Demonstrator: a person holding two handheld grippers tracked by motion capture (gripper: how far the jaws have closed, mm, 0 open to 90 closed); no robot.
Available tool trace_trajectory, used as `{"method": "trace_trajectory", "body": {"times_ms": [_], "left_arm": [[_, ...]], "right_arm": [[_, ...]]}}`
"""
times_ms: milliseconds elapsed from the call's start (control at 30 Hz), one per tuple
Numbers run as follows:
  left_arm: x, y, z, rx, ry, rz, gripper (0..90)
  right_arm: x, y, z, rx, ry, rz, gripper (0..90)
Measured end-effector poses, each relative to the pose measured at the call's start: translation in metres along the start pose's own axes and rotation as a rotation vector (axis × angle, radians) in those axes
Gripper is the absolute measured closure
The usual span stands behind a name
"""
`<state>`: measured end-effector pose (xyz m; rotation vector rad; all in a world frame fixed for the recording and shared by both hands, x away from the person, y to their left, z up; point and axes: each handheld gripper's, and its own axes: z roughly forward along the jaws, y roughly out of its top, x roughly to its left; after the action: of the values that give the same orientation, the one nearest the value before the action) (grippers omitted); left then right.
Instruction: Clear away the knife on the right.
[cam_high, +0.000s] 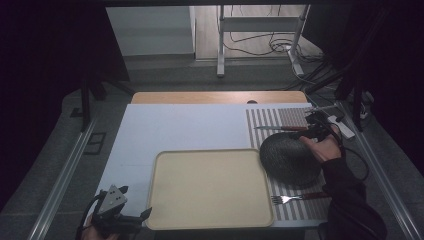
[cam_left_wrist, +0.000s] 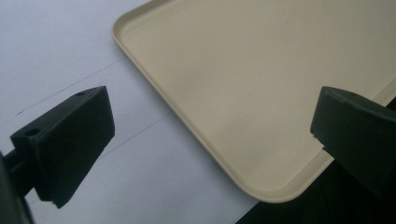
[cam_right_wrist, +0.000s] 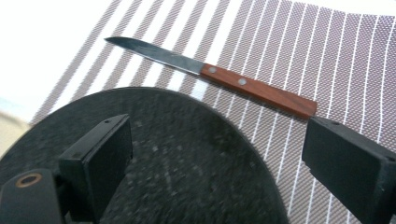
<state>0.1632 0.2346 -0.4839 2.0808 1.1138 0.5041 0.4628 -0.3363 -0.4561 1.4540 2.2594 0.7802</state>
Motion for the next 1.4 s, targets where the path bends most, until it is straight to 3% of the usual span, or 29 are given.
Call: {"method": "trace_trajectory", "body": {"times_ms": [167, 400, 467, 500, 533, 600, 733, 767, 800, 1067, 1400], "left_arm": [[0.0, 0.0, 0.0, 0.004, -0.001, 0.006, 0.0], [-0.002, 0.001, 0.001, 0.013, -0.002, 0.024, 0.0], [-0.002, 0.001, 0.002, 0.016, -0.001, 0.029, 0.0], [-0.003, 0.001, 0.002, 0.017, 0.0, 0.031, 0.0], [-0.003, 0.001, 0.002, 0.02, -0.001, 0.035, 0.0], [-0.003, 0.001, 0.002, 0.021, 0.0, 0.036, 0.0], [-0.003, 0.002, 0.002, 0.023, -0.002, 0.039, 0.0], [-0.003, 0.002, 0.003, 0.024, -0.002, 0.041, 0.0], [-0.004, 0.002, 0.003, 0.026, -0.002, 0.042, 0.0], [-0.005, 0.002, 0.003, 0.033, 0.0, 0.056, 0.0], [-0.005, 0.002, 0.004, 0.04, 0.0, 0.065, 0.0]], "right_arm": [[-0.007, 0.007, 0.01, 0.019, -0.014, 0.0, 9.9], [-0.02, 0.015, 0.025, 0.033, -0.019, 0.024, 20.1], [-0.027, 0.017, 0.027, 0.028, -0.012, 0.041, 32.4], [-0.027, 0.017, 0.027, 0.028, -0.012, 0.041, 32.4], [-0.031, 0.018, 0.028, 0.029, 0.002, 0.05, 41.9], [-0.033, 0.019, 0.028, 0.03, 0.0, 0.052, 47.0], [-0.04, 0.021, 0.032, 0.035, -0.009, 0.037, 72.6], [-0.042, 0.022, 0.035, 0.046, -0.037, 0.015, 84.4], [-0.042, 0.023, 0.036, 0.046, -0.046, 0.005, 89.1], [-0.051, 0.031, 0.054, 0.066, -0.112, 0.01, 90.0], [-0.058, 0.03, 0.071, 0.096, -0.131, -0.005, 90.0]]}}
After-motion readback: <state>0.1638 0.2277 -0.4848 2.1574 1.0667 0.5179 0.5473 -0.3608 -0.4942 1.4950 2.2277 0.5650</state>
